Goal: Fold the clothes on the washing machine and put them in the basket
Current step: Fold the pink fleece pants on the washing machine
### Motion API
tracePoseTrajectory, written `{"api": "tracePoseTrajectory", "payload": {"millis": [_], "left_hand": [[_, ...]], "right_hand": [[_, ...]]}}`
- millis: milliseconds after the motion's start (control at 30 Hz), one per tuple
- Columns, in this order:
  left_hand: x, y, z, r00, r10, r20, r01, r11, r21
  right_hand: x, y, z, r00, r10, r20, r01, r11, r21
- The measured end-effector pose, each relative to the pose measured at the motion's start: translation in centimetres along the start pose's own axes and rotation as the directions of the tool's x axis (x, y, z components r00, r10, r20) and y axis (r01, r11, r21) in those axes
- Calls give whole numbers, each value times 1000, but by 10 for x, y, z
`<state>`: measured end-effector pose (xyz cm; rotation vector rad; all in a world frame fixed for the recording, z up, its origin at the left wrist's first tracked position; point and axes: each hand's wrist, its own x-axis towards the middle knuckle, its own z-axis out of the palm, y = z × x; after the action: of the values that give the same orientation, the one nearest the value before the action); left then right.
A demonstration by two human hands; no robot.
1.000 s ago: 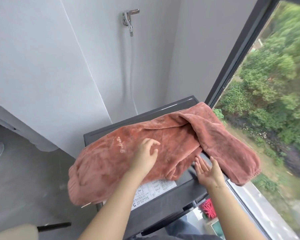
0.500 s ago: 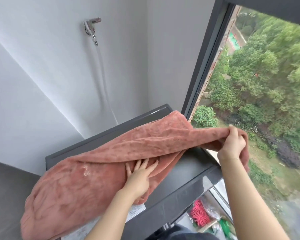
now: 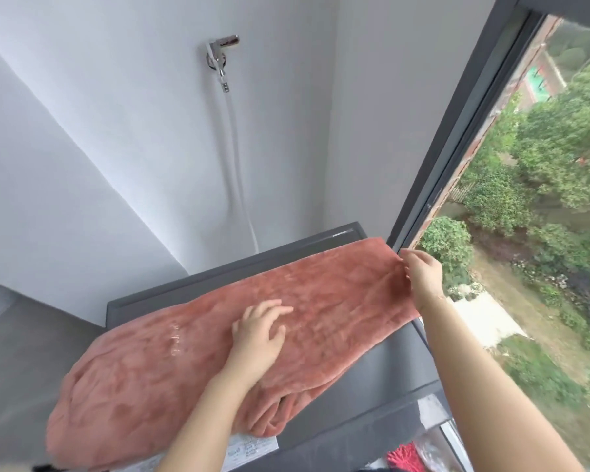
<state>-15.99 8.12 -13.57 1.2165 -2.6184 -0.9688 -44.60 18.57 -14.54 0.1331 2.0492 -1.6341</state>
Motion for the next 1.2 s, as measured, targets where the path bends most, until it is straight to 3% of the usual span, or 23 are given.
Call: {"api": "tracePoseTrajectory", "payload": {"millis": [100,167,233,333,400,500,600,667,767,867,933,1033,1100,1200], "left_hand": [[26,-1,-2,1000,13,25,-15,997,75],[47,-2,1,998,-26,50,17,986,167],[67,-6,7,992,-119,37,108,970,220],[86,-11,10,979,-189,-78,201,958,206],[91,-11,8,973,-166,-159,187,974,131],[98,-15,-4,973,-168,-157,181,981,73],[103,-22,-16,961,-200,-191,209,977,32],[104,-22,-19,954,-203,-219,219,974,52],[94,-13,-8,976,-167,-140,195,956,220],[69,7,23,998,55,-38,-39,939,341],[49,19,51,976,197,91,-217,892,396],[30,17,84,962,203,182,-268,821,504],[26,14,90,973,174,153,-229,816,531],[31,17,90,973,173,151,-228,812,537]], "right_hand": [[-9,27,-11,967,-43,-252,20,996,-91],[-10,52,-20,943,70,-325,-102,991,-84],[-4,77,-27,938,132,-320,-182,974,-134],[-14,73,-28,945,194,-262,-218,974,-65],[-12,64,-31,957,183,-224,-164,981,102],[-13,44,-34,976,112,-188,-34,926,376],[-12,26,-39,965,-58,-255,171,878,448],[-9,17,-42,964,-102,-247,206,871,447],[11,31,-43,976,100,-195,-38,954,298],[24,65,-47,916,347,-202,-333,937,103],[22,77,-51,892,414,-180,-423,906,-13],[19,67,-50,893,449,3,-444,883,-152],[21,59,-48,888,442,128,-431,896,-102],[29,47,-46,863,418,284,-469,872,143]]}}
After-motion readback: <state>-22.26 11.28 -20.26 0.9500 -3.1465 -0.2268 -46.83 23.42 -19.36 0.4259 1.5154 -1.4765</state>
